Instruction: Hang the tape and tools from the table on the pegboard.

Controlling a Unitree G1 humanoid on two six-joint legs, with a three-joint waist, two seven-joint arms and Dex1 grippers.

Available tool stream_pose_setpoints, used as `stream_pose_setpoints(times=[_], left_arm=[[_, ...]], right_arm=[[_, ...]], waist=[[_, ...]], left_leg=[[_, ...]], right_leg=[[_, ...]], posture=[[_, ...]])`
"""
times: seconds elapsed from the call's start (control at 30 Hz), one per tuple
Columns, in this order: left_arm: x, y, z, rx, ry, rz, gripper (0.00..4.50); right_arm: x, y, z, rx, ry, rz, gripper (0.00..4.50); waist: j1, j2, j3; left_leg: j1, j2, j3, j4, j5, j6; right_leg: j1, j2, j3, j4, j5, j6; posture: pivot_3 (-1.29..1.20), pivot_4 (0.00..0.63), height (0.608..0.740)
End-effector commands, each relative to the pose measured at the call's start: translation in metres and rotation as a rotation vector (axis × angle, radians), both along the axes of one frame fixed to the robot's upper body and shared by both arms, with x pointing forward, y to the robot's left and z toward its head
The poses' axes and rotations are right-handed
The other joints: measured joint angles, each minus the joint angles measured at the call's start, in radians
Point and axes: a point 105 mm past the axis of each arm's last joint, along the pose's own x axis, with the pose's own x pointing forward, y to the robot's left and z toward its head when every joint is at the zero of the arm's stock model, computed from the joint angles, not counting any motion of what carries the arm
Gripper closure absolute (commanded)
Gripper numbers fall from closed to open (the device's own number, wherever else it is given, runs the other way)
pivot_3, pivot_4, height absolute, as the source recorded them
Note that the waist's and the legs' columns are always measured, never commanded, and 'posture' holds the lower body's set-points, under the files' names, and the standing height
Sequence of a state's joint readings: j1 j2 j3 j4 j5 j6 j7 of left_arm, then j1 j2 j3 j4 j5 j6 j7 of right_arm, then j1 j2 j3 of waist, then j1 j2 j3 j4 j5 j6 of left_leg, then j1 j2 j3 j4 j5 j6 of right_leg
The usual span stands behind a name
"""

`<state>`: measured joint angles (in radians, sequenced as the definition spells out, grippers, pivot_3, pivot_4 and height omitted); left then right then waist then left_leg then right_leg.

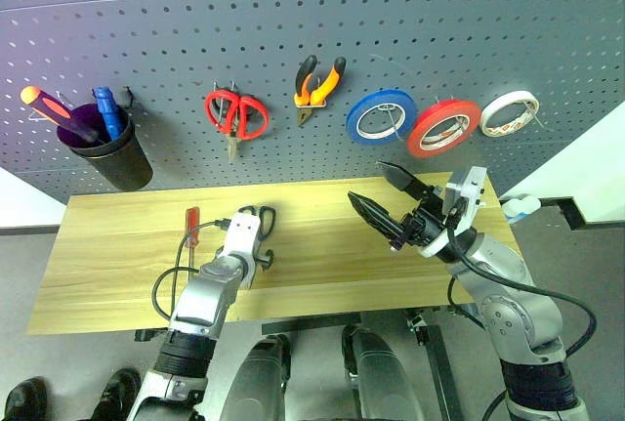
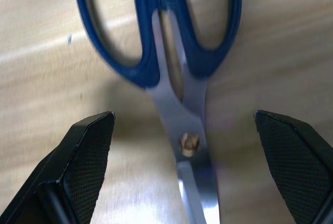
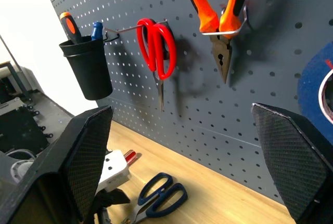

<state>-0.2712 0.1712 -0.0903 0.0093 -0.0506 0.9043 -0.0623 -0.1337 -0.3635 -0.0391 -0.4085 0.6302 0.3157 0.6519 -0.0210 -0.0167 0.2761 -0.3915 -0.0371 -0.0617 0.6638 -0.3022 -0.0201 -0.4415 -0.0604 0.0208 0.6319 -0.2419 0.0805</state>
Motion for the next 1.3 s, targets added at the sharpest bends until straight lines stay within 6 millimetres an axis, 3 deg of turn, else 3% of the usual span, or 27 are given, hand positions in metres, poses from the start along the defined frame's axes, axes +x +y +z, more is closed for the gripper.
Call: stream_pose_setpoints(times=[0.03,0.13,0.23,0.53,0.9,1.3], left_arm=[[-0.003,0.005,-0.01,0.034,0.036,0.007,0.0],[-0.003,0.006,-0.011,0.052,0.035,0.007,0.0],[-0.005,0.007,-0.013,0.043,0.034,0.035,0.56],[-0.013,0.008,-0.021,0.017,0.096,0.091,3.39],[-0.019,0.008,-0.021,-0.022,0.118,0.126,3.41],[-0.008,0.013,-0.005,0.008,0.026,0.135,3.41]], right_arm=[[-0.007,0.0,0.013,0.012,-0.069,0.001,0.05],[-0.007,-0.001,0.013,0.008,-0.071,-0.002,0.05],[-0.007,-0.003,0.011,0.004,-0.07,-0.006,0.0],[-0.004,-0.005,0.011,-0.003,-0.077,-0.014,0.0],[-0.001,-0.003,0.012,-0.003,-0.086,-0.011,0.0],[-0.011,-0.004,0.004,-0.02,-0.059,0.083,0.0]], waist=[[0.0,0.0,0.0],[-0.001,0.0,0.0],[-0.002,0.0,0.0],[-0.025,0.0,0.0],[-0.024,0.0,0.0],[-0.024,0.0,0.0]], left_leg=[[0.0,0.0,0.0,0.0,0.0,0.0],[0.0,0.0,0.0,0.0,0.0,0.0],[0.0,0.0,0.0,0.0,0.0,0.0],[0.001,0.0,0.0,0.001,0.0,0.0],[0.002,0.0,0.0,0.001,0.0,0.0],[0.002,0.0,0.0,0.001,0.0,0.0]], right_leg=[[0.0,0.0,0.0,0.0,0.0,0.0],[0.0,0.0,0.0,0.0,0.0,0.0],[0.001,0.0,0.0,0.0,0.0,0.0],[0.002,0.0,0.0,0.0,0.0,0.001],[0.002,0.0,0.0,0.001,0.001,0.001],[0.002,0.0,0.0,0.001,0.001,0.001]], posture=[[-0.11,0.296,0.738],[-0.11,0.297,0.738],[-0.11,0.297,0.738],[-0.11,0.305,0.738],[-0.1,0.308,0.738],[-0.1,0.31,0.738]])
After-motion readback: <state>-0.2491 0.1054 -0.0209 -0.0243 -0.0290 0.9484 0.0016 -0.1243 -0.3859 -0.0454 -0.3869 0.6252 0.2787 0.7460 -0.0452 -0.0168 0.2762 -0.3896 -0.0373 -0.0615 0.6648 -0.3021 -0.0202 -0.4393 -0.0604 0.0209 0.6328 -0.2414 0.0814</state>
